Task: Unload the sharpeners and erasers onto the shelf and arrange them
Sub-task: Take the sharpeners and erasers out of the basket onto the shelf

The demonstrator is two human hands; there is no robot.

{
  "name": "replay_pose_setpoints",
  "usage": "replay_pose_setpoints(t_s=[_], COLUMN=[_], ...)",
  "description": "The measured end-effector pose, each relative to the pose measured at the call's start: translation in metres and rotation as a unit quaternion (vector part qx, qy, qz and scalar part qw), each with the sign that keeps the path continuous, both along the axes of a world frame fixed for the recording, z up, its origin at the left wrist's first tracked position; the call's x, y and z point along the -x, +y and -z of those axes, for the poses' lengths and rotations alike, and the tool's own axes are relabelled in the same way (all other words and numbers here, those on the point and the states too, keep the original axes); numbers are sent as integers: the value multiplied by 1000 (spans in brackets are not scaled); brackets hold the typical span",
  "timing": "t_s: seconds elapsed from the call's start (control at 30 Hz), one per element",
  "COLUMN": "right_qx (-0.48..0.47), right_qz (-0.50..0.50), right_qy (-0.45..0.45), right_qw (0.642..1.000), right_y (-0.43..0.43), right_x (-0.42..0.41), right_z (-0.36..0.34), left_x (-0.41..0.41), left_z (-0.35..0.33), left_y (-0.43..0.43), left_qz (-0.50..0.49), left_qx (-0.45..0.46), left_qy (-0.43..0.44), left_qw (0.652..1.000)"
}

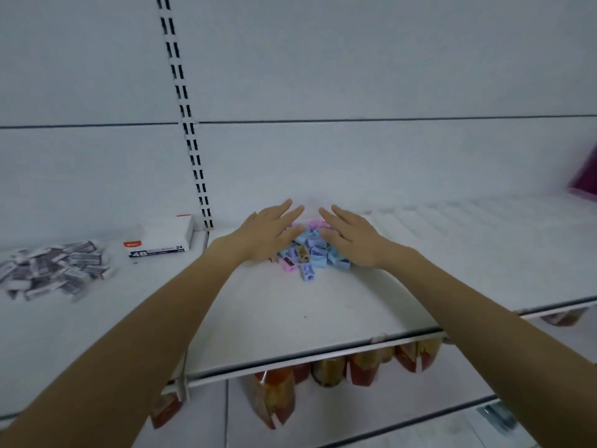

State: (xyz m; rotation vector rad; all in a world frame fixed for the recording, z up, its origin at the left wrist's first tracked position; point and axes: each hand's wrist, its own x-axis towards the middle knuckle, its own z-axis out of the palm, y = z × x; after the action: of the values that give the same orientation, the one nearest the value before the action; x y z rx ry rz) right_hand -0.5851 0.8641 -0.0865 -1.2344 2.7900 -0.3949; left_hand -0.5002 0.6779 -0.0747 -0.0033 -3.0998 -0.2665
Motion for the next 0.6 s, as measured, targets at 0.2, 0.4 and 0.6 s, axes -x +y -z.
replay_pose_setpoints(t_s=[0.2,0.4,0.6], right_qx=[-94,-82,14], right_qz=[9,33,-54], right_qy=[34,76,62], right_qw=[995,993,997], right_y=[-9,-24,-92], right_x=[3,-28,-106], right_z=[4,-27,-46], left_x=[-30,-76,-147], left_z=[-6,-24,-33], left_y=[-9,-43,-106], left_qz=[-14,-35,-85], left_qx=[-48,-60,-89], left_qy=[11,70,231], left_qw=[999,995,965])
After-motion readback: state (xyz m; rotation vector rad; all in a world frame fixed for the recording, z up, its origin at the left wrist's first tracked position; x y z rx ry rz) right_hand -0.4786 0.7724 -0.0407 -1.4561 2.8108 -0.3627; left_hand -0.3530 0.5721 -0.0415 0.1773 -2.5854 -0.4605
